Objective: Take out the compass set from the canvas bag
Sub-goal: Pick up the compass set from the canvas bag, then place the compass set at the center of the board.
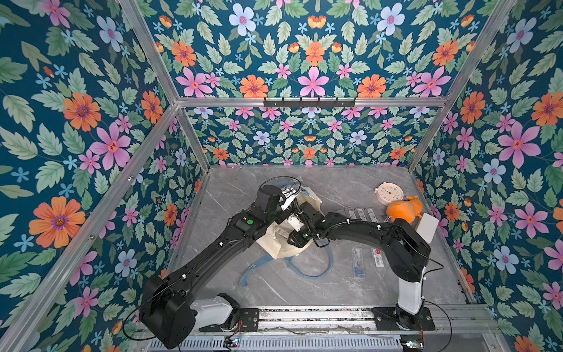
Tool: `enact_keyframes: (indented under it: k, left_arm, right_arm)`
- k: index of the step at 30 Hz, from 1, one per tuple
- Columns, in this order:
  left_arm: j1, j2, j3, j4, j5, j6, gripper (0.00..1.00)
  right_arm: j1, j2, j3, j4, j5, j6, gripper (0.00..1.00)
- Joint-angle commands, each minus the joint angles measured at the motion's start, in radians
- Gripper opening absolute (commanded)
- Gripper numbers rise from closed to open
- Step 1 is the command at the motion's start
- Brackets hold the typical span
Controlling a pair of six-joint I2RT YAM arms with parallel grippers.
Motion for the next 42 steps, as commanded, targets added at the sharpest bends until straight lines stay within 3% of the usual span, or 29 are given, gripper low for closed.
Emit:
enact_keyframes:
  k: [1, 9, 24, 32, 36, 42]
  left_arm:
    - [-0.001, 0.0, 0.006, -0.018, 0.019, 0.007, 0.0]
    - [-0.001, 0.0, 0.027, -0.026, 0.014, -0.007, 0.0]
    - [-0.001, 0.003, 0.035, -0.017, -0.02, -0.035, 0.0]
    - [-0.001, 0.001, 0.026, -0.007, -0.016, -0.036, 0.0]
    - [-0.001, 0.008, 0.023, -0.005, -0.013, -0.041, 0.0]
    - [-0.002, 0.0, 0.017, -0.003, -0.008, -0.044, 0.0]
  right_arm:
    - [0.013, -0.06, -0.028, 0.009, 0.007, 0.064, 0.3]
    - [0.041, -0.151, -0.11, -0.07, 0.013, 0.14, 0.3]
    - [0.152, -0.455, -0.253, -0.267, 0.091, 0.226, 0.31]
    - [0.157, -0.793, -0.418, -0.522, 0.287, 0.521, 0.31]
    - [0.153, -0.824, -0.488, -0.577, 0.39, 0.7, 0.29]
    - [0.137, -0.747, -0.575, -0.423, 0.367, 0.821, 0.28]
